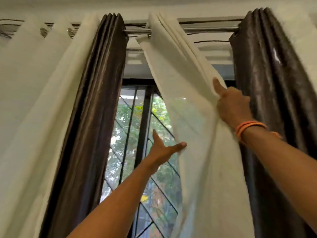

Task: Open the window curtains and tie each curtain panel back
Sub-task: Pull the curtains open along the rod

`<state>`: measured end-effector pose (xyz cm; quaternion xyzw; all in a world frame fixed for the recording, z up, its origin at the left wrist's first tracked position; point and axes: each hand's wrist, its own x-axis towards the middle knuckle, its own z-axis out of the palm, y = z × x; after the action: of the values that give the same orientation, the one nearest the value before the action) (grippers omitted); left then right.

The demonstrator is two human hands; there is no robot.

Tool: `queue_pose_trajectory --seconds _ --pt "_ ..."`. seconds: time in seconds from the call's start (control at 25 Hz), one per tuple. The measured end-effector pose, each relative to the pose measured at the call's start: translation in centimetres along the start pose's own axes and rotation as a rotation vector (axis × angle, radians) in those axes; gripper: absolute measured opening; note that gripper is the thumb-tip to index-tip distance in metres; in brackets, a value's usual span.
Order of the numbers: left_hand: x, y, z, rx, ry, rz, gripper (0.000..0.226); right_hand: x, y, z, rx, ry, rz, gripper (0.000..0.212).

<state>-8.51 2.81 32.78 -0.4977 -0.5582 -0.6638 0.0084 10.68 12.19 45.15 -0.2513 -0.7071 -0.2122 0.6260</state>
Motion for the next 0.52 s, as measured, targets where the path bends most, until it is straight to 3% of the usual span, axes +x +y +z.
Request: queue_pose_trajectory --seconds 0.16,0.32,0.44,0.52 --pt "0.3 4.1 11.3 0.076 -0.119 0.242 0.107 -0.4 11.2 -3.0 -0.285 0.057 0.050 0.069" --pt "-0.5 7.9 20.1 0.043 -0.244 0.390 0.080 -3.5 20.9 -5.1 -0.324 -0.026 0.223 0.073" --pt "-1.2 7.8 23.7 0.132 -0.363 0.380 0.081 -4.7 23.6 -5.7 -0.350 -0.048 0.260 0.067" --pt "-1.3 6.9 23.6 0.192 -0.358 0.401 0.076 -4.8 22.9 -5.0 -0.375 -0.079 0.265 0.072"
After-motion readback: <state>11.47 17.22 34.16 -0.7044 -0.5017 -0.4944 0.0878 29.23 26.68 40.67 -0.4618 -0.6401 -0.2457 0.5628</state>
